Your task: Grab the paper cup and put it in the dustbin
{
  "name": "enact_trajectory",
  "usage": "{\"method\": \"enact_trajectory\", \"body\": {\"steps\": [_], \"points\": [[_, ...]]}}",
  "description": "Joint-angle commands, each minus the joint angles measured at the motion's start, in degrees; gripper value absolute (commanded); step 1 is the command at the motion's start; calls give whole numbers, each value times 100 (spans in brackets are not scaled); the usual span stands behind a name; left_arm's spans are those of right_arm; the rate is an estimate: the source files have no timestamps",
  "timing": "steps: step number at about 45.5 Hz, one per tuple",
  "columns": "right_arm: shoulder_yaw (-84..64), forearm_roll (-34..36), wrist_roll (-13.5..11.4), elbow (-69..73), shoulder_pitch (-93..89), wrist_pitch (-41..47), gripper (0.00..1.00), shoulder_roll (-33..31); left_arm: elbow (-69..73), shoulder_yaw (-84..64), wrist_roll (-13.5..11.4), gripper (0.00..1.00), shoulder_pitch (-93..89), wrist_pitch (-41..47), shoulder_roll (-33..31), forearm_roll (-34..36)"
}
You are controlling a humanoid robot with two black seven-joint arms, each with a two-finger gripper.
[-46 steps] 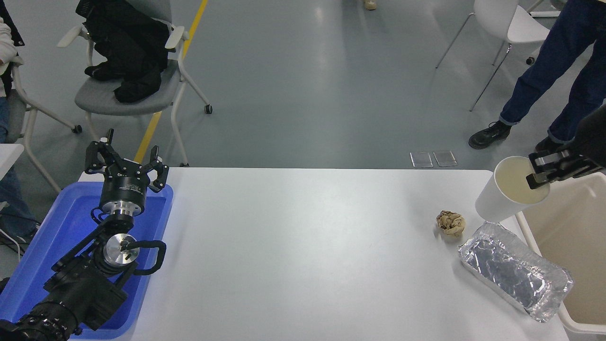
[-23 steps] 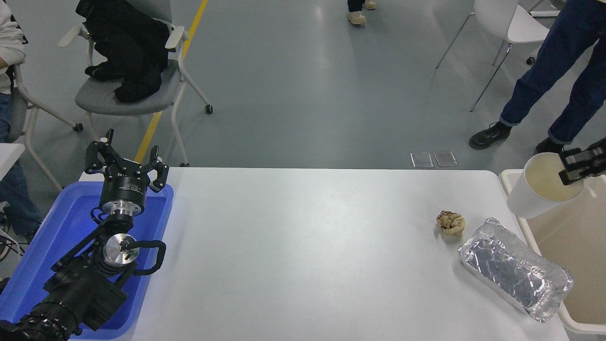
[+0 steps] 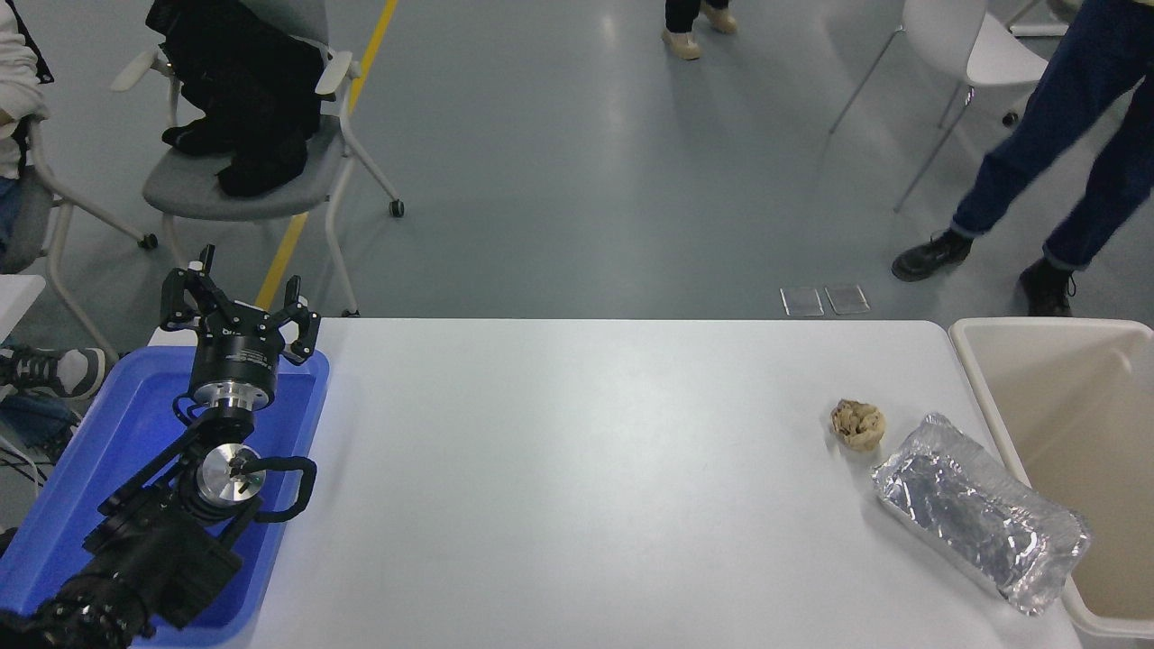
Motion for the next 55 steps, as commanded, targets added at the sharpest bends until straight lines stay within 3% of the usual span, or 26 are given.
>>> {"method": "enact_trajectory", "body": {"steps": [1,9,15,32,33,36,40,42,55], "points": [[2401,-215,58,-2019,-3384,-1122,0,399,-3,-1,-2,99,0,0,0,0],[3263,75,32,-3188,-4959,-1765,0,1365,-3,-1,-2,99,0,0,0,0],[3475,804,-3,-3708,-5434,-1774,0,1858,6,-1,-2,99,0,0,0,0],[3712,1183,-30,-3831,-5637,-1791,0,2061,-3,-1,-2,99,0,0,0,0],[3730,1183,-30,-3831,-5637,-1783,3,2061,6,-1,-2,99,0,0,0,0],[3782,1192,-30,-3831,-5637,-1783,47,2061,6,-1,-2,99,-9,0,0,0],[3870,1192,-30,-3822,-5654,-1783,75,2061,-3,-1,-2,99,-9,0,0,0],[3879,1192,-30,-3814,-5672,-1774,100,2061,-3,-1,-2,99,-9,0,0,0],[3958,1280,-21,-3612,-5558,-1748,100,2043,-3,-1,-2,99,-9,0,0,0]]}}
